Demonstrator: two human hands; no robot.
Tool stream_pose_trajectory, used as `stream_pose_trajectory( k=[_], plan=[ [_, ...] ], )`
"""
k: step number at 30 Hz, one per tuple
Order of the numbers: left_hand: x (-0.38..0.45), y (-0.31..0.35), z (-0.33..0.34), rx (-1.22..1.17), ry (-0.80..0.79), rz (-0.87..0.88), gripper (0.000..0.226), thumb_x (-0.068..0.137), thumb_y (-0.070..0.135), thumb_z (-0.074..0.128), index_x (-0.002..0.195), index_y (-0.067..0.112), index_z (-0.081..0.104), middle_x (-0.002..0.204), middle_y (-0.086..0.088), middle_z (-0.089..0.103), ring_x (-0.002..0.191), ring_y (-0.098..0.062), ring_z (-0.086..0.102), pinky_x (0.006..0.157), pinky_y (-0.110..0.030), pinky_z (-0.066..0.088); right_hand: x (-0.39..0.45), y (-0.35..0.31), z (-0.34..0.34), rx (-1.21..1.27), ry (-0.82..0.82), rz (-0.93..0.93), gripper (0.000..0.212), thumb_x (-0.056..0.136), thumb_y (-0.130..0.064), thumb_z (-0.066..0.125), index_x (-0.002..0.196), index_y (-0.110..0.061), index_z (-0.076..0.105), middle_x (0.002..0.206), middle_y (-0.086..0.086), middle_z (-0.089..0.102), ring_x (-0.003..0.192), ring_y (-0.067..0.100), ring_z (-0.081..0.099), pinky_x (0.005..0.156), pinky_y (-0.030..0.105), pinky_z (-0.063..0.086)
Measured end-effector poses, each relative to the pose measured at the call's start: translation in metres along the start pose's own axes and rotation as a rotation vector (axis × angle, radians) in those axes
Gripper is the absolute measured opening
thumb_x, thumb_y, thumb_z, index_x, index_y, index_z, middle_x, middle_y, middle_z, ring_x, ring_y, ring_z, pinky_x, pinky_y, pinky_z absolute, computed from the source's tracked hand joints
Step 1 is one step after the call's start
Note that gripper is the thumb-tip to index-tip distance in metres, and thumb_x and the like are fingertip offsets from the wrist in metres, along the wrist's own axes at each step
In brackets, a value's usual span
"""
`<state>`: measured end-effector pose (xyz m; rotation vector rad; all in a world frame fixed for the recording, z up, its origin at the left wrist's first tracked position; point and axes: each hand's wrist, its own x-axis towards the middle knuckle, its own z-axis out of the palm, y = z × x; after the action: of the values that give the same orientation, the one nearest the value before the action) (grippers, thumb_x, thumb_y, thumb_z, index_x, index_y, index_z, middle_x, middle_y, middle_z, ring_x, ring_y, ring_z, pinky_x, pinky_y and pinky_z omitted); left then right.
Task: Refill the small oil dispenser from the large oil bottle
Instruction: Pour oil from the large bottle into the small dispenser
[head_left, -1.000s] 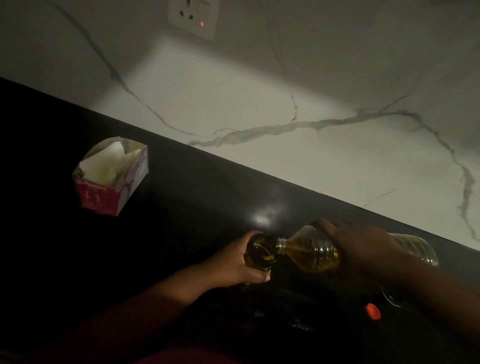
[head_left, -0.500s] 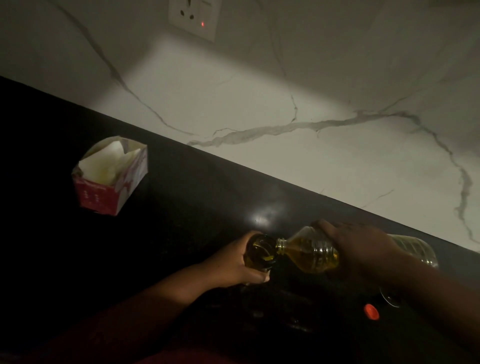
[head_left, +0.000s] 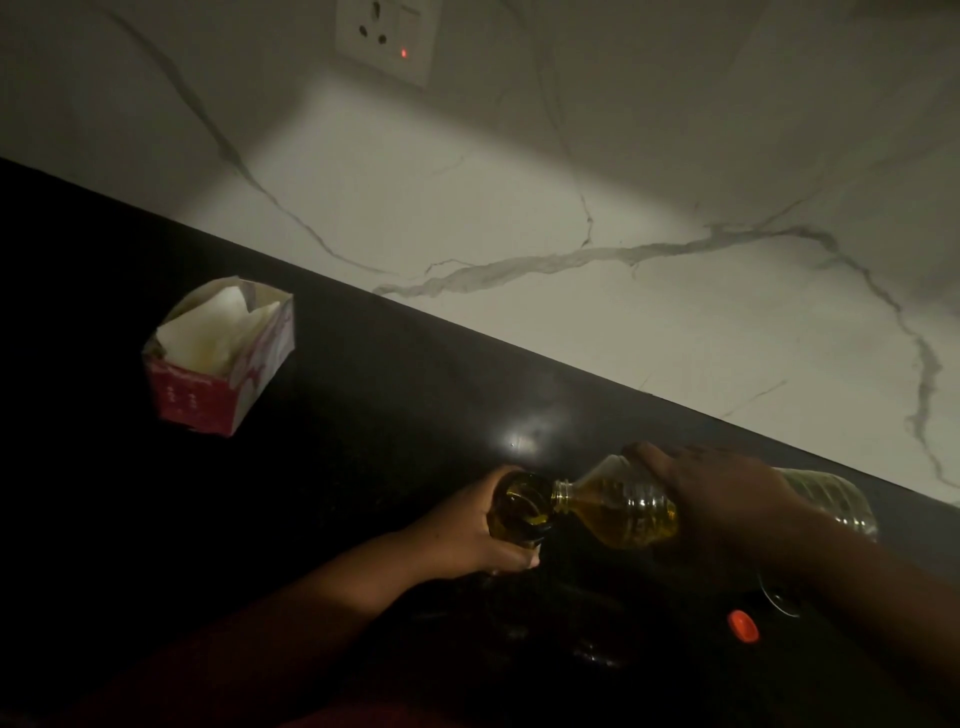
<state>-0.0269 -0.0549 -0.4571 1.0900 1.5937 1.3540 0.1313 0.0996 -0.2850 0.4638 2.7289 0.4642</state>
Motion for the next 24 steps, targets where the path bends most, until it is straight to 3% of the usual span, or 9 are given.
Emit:
stream_pose_trajectory(
  k=[7,11,15,24],
  plan=[
    [0.0020,-0.0032,0.0008,0.004,0.003,0.010,0.072,0.068,0.016,0.086,0.116,0.049,0.044,0.120,0.010,0.063,0.113,-0.002,0.060,0.097,-0.024,0.049,0.0031,0.0029,0.0048,-0.018,0.016,0.004,0.095,0.059,-0.070,0.064,0.136,-0.038,0.019,0.127,-0.009,0.054,0.112,0.018,0.056,0.090,0.035,0.047],
    [0.0016,-0.0029,0.0015,0.006,0.007,0.010,0.070,0.069,0.012,0.086,0.114,0.047,0.044,0.115,0.013,0.063,0.110,0.004,0.060,0.093,-0.016,0.048,0.0031,0.0022,0.0025,-0.007,0.005,-0.001,0.094,0.060,-0.070,0.065,0.135,-0.038,0.020,0.125,-0.010,0.054,0.113,0.017,0.055,0.092,0.033,0.045],
    [0.0017,-0.0035,0.0010,0.012,0.010,0.017,0.071,0.066,0.019,0.087,0.113,0.052,0.046,0.118,0.011,0.064,0.112,0.000,0.060,0.098,-0.026,0.050,0.0026,0.0004,0.0006,-0.012,0.011,-0.002,0.094,0.060,-0.070,0.064,0.137,-0.037,0.021,0.125,-0.010,0.054,0.113,0.017,0.055,0.091,0.032,0.045],
    [0.0007,-0.0026,0.0004,0.006,0.001,0.005,0.072,0.068,0.019,0.086,0.117,0.050,0.044,0.121,0.011,0.063,0.115,-0.001,0.059,0.099,-0.026,0.049,0.0023,0.0022,0.0005,0.005,0.007,-0.016,0.091,0.062,-0.066,0.066,0.136,-0.038,0.020,0.123,-0.009,0.055,0.111,0.017,0.055,0.090,0.033,0.046]
  ],
)
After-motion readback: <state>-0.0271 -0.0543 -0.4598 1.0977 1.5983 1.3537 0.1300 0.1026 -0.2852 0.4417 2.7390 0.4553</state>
